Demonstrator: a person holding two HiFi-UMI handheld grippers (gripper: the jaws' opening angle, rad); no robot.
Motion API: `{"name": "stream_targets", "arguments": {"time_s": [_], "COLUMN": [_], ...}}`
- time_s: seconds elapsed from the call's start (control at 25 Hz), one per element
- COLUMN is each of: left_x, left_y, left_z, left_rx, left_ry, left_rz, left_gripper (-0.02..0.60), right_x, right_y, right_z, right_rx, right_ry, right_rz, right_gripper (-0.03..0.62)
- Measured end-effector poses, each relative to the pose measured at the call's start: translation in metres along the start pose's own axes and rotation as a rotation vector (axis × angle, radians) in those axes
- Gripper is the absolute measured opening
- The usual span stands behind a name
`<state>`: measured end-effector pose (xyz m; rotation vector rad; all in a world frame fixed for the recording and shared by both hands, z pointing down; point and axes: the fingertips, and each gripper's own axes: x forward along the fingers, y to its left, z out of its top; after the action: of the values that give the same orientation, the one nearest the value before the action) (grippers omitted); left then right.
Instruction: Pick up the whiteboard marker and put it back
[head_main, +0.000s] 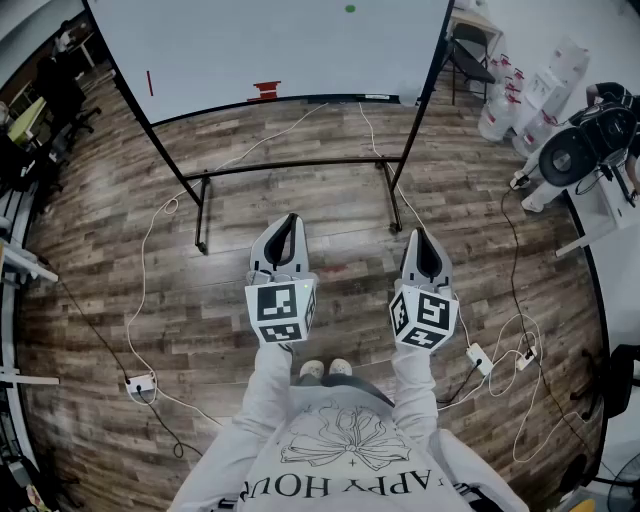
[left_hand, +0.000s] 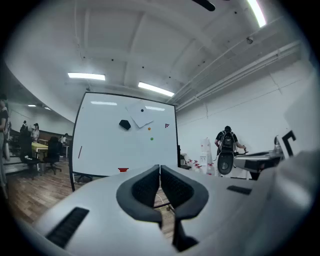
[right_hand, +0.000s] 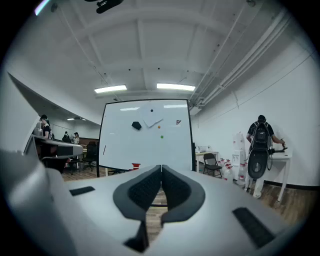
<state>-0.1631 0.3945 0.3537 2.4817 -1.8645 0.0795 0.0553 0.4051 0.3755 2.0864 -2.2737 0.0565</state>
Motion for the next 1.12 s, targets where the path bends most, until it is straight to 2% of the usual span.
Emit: {"name": "stream_targets", "arguments": {"time_s": [0.68,1.12], "left_x": [0.008,0.016], "left_y": [-0.015,-0.031], "left_z": [-0.006,-0.026], "left_rx": [0.007,-0.001], "left_ry": [0.002,0.045], "left_rz": [0.023,0.052], "left_gripper": [0.008,0.008], "right_x": [0.008,0.018], "right_y": [-0.017,-0.028], "right_z": [-0.005,-0.025], "right_rx": [-0.003,0.008], "right_ry": [-0.008,0.032], "right_rz": [0.028,0.077], "right_gripper": [0.006,0.008]}}
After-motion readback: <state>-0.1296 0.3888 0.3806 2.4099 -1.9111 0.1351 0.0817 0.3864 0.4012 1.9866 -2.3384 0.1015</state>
